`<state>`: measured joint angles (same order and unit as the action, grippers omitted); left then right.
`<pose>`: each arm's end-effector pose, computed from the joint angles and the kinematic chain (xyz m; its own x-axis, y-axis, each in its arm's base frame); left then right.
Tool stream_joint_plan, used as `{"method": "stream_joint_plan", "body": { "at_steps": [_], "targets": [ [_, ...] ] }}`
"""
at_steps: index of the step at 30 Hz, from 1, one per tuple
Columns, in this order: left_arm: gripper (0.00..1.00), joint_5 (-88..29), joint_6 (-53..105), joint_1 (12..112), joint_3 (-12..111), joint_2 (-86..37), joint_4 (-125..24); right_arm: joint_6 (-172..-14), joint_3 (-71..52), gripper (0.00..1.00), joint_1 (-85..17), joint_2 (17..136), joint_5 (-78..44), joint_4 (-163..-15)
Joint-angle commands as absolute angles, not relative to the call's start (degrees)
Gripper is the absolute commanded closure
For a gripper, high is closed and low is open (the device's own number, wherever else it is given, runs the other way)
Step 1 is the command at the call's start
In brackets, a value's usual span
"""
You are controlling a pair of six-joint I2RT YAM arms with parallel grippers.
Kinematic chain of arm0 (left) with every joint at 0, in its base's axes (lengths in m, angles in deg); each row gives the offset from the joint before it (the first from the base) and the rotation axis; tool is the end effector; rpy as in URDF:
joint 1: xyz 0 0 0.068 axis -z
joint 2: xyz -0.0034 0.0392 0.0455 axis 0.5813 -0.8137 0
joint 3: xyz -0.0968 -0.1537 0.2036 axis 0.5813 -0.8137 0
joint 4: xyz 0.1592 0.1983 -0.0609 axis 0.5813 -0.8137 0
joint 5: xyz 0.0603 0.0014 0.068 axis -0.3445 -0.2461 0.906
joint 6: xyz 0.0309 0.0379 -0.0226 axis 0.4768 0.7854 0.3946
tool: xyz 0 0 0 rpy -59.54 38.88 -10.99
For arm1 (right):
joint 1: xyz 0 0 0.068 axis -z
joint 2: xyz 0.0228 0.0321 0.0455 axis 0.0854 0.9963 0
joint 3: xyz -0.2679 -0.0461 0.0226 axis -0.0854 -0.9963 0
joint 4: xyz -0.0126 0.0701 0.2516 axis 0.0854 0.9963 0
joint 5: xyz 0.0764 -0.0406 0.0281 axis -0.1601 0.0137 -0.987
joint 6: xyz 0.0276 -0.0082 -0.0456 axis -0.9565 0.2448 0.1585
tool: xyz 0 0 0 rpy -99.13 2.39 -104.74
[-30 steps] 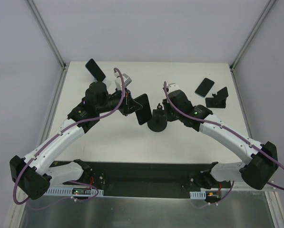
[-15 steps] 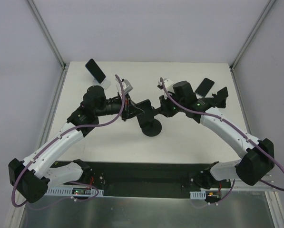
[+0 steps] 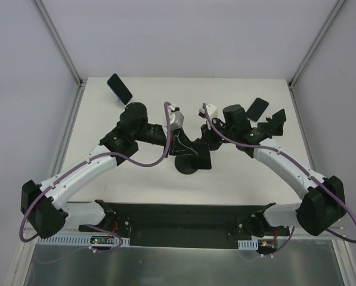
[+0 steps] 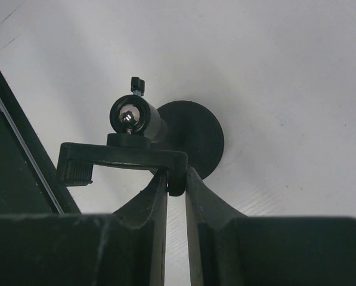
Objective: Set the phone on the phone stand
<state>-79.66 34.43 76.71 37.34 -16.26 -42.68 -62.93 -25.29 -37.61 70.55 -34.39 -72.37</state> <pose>0.1745 -0.1929 0.3929 -0.0043 -0.0313 -0.9995 0.9859 -0.1676 0.0010 0.2404 0.1723 0.3044 -0.1080 -0.4924 -0.8636 -0.9045 0.4091 -0.1201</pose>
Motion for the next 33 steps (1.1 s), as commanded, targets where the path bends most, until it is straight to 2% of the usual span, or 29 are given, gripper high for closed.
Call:
{"method": "stream_joint_plan", "body": {
  "at_steps": [1, 6, 12, 16, 33],
  "targets": [
    [1.00, -85.98, 42.82, 77.46, 43.11, -21.95, -37.58, -60.76, -24.63, 0.99, -36.81, 68.48, -40.70, -78.53],
    [1.00, -92.58, 45.92, 77.55, 48.82, -28.72, -37.58, -60.41, -24.28, 0.99, -35.84, 68.82, -46.59, -77.83],
    [1.00, -94.70, 56.18, 76.33, 54.27, -35.66, -47.59, -59.88, -22.96, 0.99, -35.84, 70.50, -46.25, -76.51],
    [1.00, -98.30, 56.29, 73.25, 55.33, -38.58, -49.01, -60.05, -23.66, 0.99, -35.75, 69.53, -45.37, -76.95],
    [1.00, -91.36, 62.97, 72.37, 48.66, -36.30, -54.63, -61.46, -24.98, 0.99, -35.66, 69.88, -41.95, -79.32]
  ]
}}
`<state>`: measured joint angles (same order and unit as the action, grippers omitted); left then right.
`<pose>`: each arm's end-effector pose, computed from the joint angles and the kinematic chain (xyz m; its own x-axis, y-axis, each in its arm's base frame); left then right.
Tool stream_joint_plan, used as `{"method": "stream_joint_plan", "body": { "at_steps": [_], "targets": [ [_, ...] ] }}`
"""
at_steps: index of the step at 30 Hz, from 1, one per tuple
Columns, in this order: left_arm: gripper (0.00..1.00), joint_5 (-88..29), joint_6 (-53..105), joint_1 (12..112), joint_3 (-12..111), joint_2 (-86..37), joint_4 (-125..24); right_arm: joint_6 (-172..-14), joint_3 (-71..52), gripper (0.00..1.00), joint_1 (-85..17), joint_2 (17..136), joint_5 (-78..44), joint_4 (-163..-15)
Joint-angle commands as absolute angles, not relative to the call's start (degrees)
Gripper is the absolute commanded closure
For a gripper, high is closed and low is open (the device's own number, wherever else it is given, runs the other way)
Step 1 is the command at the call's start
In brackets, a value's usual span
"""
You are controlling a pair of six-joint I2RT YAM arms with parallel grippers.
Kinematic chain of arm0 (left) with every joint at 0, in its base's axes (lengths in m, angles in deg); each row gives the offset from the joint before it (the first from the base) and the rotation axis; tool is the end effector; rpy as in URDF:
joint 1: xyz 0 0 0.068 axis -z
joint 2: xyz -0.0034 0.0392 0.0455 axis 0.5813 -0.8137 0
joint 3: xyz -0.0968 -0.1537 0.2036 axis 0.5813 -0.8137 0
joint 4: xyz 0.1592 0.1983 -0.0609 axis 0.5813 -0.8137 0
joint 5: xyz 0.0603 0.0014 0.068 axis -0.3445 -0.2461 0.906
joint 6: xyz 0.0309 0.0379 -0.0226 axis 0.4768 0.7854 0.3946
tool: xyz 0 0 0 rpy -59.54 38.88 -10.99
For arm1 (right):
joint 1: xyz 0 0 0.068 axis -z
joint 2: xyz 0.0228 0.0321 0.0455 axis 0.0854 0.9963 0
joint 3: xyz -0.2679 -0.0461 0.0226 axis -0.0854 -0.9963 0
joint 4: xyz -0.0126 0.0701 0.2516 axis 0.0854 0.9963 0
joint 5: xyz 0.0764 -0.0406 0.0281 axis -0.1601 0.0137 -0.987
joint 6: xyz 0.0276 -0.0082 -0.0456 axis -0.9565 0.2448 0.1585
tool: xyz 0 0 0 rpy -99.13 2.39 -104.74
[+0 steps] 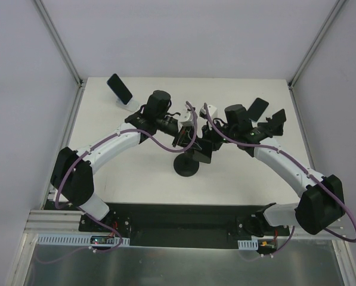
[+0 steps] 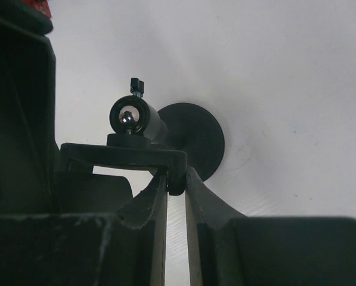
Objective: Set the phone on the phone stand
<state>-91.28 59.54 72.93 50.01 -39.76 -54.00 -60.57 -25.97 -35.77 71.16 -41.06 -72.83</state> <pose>0.2612 -0.2417 0.3336 0.1102 0.0781 -0.9908 0.9430 -0.3233 0.0794 0.2440 0.1676 0.2992 -0.0783 -0.4734 -0.8774 -0.9376 0.3339 -0.0965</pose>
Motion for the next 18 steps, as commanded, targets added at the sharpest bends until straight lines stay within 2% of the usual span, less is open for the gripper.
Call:
{"method": "stream_joint_plan", "body": {
  "at_steps": [1, 8, 12, 13, 16, 18],
  "targets": [
    [1.00, -90.84, 62.97, 72.37, 47.69, -35.94, -54.63, -61.72, -25.07, 0.99, -35.66, 69.79, -41.59, -79.76],
    [1.00, -85.04, 61.75, 71.84, 45.49, -32.69, -56.74, -63.48, -26.47, 0.99, -35.49, 68.83, -39.14, -82.22],
    [1.00, -71.62, 54.48, 72.19, 44.35, -28.57, -56.65, -67.16, -27.61, 0.99, -35.58, 67.78, -32.12, -84.59],
    [1.00, -62.27, 52.62, 72.97, 43.48, -27.78, -56.65, -68.39, -28.40, 0.99, -35.58, 67.42, -30.18, -86.25],
    [1.00, -45.82, 48.74, 74.47, 40.23, -24.26, -56.57, -73.05, -29.37, 0.99, -35.66, 66.37, -25.16, -88.72],
    [1.00, -39.89, 46.11, 75.00, 38.55, -21.54, -56.48, -75.85, -29.99, 0.99, -36.71, 65.32, -21.22, -89.43]
  ]
}}
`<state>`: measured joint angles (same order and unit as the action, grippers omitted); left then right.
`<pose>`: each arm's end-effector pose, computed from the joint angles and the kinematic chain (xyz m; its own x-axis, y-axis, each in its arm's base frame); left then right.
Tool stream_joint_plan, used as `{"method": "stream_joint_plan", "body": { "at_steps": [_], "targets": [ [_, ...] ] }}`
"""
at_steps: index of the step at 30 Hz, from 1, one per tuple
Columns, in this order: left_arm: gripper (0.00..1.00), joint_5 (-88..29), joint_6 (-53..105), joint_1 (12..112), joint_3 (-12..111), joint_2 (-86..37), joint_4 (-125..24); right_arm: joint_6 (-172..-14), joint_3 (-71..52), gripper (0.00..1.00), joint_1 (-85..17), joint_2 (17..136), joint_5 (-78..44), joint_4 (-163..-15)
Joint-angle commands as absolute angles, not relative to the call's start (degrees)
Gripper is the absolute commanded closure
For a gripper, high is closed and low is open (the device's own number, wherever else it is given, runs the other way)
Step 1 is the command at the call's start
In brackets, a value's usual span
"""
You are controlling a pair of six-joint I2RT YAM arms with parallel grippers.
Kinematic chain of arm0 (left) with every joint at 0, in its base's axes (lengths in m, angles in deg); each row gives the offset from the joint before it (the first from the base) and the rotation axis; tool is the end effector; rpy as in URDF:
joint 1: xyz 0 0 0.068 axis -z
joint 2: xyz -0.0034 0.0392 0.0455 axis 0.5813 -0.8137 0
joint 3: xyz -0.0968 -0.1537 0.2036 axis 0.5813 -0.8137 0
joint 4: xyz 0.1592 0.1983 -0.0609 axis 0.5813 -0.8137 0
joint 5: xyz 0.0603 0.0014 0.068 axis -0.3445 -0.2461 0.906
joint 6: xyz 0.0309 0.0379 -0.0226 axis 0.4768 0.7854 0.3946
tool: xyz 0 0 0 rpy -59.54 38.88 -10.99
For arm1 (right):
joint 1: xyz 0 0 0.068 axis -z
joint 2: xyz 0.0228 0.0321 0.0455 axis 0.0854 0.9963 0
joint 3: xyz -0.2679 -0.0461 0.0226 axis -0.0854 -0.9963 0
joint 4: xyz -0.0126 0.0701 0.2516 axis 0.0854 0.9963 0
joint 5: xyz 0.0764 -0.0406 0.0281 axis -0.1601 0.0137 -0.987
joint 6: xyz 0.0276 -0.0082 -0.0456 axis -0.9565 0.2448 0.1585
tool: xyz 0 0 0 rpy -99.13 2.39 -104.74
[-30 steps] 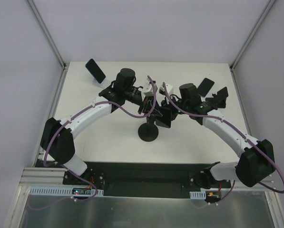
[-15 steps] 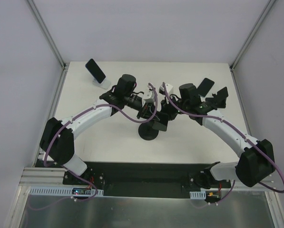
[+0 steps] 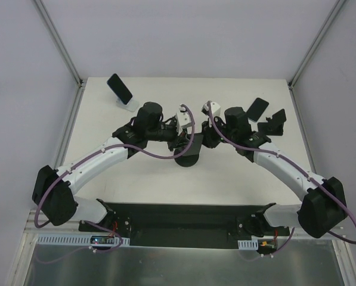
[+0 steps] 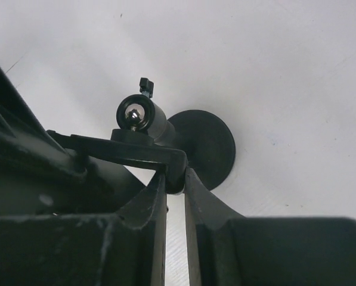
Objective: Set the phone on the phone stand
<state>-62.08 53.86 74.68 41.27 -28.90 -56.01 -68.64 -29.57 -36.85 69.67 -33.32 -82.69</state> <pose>0.2328 -0.2195 0.3338 0.0360 0.2484 -0.9680 0.9891 0.1299 0.0701 0.2445 0.1695 0.2995 -0.1145 -0.3939 -0.9120 -0.8682 0.4859 -0.1009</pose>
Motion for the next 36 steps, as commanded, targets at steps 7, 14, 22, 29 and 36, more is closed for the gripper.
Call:
{"method": "stream_joint_plan", "body": {
  "at_steps": [7, 14, 22, 29, 36],
  "targets": [
    [1.00, -21.59, 38.63, 75.53, 28.54, -13.19, -52.96, -85.16, -33.59, 0.99, -41.64, 60.83, -0.56, -93.91],
    [1.00, -9.71, 34.84, 75.88, 27.02, -12.63, -46.18, -98.62, -31.23, 0.99, -47.25, 60.12, 7.45, -88.04],
    [1.00, -0.32, 38.88, 78.51, 33.18, -17.74, -49.88, -100.83, -22.98, 0.99, -56.74, 61.70, 15.35, -78.72],
    [1.00, -1.96, 43.72, 80.01, 34.15, -19.59, -50.50, -101.10, -19.71, 0.95, -60.89, 65.13, 18.45, -76.77],
    [1.00, -6.63, 40.65, 80.01, 30.12, -17.67, -50.41, -94.95, -21.11, 0.38, -60.89, 60.31, 12.47, -79.15]
  ]
}}
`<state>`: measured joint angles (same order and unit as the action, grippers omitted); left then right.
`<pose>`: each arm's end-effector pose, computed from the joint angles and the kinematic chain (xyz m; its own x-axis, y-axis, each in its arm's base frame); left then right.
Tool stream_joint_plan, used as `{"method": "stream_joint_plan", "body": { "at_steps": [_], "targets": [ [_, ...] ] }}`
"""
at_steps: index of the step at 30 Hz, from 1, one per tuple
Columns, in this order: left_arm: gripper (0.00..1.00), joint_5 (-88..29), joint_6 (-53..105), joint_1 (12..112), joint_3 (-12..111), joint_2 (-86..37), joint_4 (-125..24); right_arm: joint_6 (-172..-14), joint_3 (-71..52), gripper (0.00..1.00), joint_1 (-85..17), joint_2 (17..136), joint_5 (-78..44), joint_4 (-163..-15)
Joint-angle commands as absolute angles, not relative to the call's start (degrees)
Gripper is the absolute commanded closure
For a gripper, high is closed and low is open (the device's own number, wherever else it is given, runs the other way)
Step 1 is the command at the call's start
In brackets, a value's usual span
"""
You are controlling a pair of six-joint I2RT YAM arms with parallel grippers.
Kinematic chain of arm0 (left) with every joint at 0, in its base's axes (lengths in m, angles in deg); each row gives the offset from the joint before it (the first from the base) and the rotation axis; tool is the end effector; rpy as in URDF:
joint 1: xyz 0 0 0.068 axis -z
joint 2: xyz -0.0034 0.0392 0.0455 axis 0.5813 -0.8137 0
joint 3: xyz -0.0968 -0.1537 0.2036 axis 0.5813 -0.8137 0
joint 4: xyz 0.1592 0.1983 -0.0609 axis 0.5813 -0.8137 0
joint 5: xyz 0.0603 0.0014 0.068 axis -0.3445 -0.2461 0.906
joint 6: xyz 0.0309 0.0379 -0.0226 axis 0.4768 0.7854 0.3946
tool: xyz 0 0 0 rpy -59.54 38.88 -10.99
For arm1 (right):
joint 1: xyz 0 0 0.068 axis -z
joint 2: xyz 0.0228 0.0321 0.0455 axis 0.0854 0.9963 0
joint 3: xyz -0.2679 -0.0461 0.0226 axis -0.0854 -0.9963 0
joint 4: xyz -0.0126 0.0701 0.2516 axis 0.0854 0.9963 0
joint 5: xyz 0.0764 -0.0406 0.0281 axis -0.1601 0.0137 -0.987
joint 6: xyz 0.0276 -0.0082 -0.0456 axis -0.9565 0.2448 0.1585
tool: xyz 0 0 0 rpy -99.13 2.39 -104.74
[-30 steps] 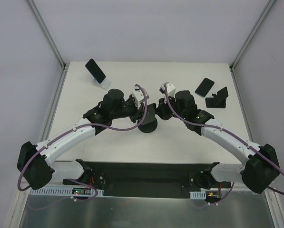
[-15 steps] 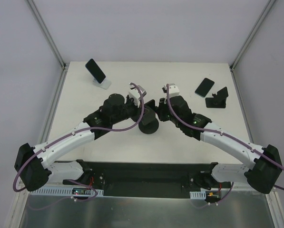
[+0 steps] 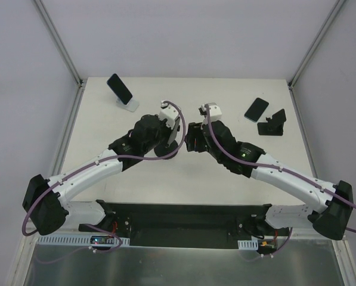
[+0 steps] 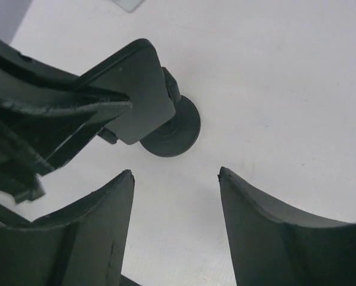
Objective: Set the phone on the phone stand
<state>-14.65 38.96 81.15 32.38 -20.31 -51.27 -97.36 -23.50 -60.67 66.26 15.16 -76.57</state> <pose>0.2066 -0.2052 0.3277 -0.1527 0.1969 -0.9685 0.6369 0.7689 0.0559 0.1724 0.2271 0.3423 -0.3156 -0.1471 -0.9374 -0.4844 0.8745 0.0258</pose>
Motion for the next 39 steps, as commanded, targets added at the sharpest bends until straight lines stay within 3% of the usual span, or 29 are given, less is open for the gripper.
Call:
{"method": "stream_joint_plan", "body": {
  "at_steps": [1, 2, 7, 11, 13, 18, 23, 26, 32, 39],
  "targets": [
    [1.00, -6.89, 40.73, 80.01, 29.59, -17.14, -50.24, -94.08, -21.72, 0.34, -60.63, 58.99, 12.72, -79.23],
    [1.00, -6.72, 40.73, 80.01, 29.32, -16.35, -50.32, -92.76, -22.69, 0.28, -60.45, 56.20, 12.99, -79.58],
    [1.00, -5.58, 40.82, 79.58, 27.30, -11.43, -50.33, -90.11, -29.27, 0.16, -53.71, 49.67, 10.64, -81.25],
    [1.00, -5.40, 40.73, 76.33, 25.63, -5.19, -50.41, -90.02, -31.48, 0.15, -46.13, 50.54, 3.33, -81.61],
    [1.00, -11.15, 39.25, 73.09, 24.22, -1.60, -50.33, -89.32, -32.01, 0.14, -43.68, 51.59, 1.49, -81.70],
    [1.00, -21.04, 37.57, 59.30, 21.32, 4.57, -49.01, -88.71, -34.12, 0.14, -41.38, 52.39, -1.24, -84.06],
    [1.00, -24.38, 42.75, 54.01, 19.83, 8.27, -44.98, -88.97, -35.62, 0.14, -40.06, 52.83, -3.62, -86.70],
    [1.00, -24.82, 44.42, 49.09, 21.14, 6.69, -44.00, -88.97, -35.88, 0.14, -39.27, 53.53, -4.58, -87.23],
    [1.00, -40.19, 38.37, 32.76, 22.80, -0.95, -33.29, -88.88, -36.76, 0.14, -37.34, 54.67, -7.22, -88.37],
    [1.00, -55.84, 36.78, 23.16, 31.42, -13.51, -30.72, -89.23, -38.16, 0.14, -34.17, 54.06, -10.91, -89.25]
  ]
}}
